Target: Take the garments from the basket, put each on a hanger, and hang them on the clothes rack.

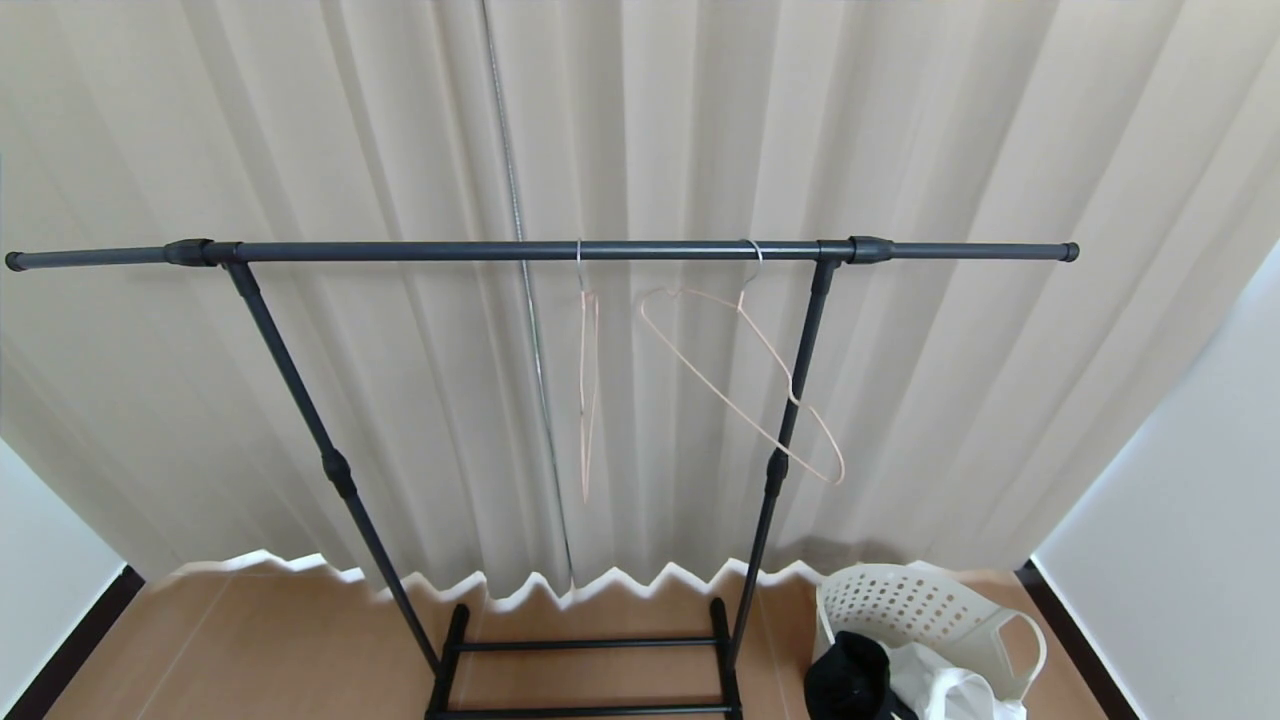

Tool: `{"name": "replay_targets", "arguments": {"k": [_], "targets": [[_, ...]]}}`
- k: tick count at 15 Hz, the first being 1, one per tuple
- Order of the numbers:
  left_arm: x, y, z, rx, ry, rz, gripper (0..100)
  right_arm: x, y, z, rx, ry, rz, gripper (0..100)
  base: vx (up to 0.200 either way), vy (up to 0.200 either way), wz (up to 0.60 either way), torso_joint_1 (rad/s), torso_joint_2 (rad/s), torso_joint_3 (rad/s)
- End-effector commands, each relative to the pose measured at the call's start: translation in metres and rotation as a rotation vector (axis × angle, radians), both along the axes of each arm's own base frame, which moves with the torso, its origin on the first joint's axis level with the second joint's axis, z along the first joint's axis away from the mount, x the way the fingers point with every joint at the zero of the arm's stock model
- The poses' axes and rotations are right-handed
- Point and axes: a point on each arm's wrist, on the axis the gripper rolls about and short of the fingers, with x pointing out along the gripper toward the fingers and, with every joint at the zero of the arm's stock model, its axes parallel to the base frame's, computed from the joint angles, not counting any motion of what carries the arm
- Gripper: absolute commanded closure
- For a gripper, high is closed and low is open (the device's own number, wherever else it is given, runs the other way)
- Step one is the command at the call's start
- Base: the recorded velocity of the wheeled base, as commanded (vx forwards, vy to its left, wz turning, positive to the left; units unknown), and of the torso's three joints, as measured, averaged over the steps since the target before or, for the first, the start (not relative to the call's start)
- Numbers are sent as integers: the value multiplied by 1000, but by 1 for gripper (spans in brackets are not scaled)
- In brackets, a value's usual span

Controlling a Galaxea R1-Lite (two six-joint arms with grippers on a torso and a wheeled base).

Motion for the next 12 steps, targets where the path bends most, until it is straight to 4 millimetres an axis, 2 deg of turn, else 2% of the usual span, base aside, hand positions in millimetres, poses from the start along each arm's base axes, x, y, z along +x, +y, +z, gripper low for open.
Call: {"name": "replay_targets", "arguments": {"k": [1, 12], "targets": [[0, 0, 0, 0, 1, 1, 0, 0, 0, 0, -2, -1, -1, 0, 0, 0, 0, 0, 0, 0], [0, 0, 0, 3, 2, -1, 0, 0, 0, 0, -5, 1, 2, 0, 0, 0, 0, 0, 0, 0]]}}
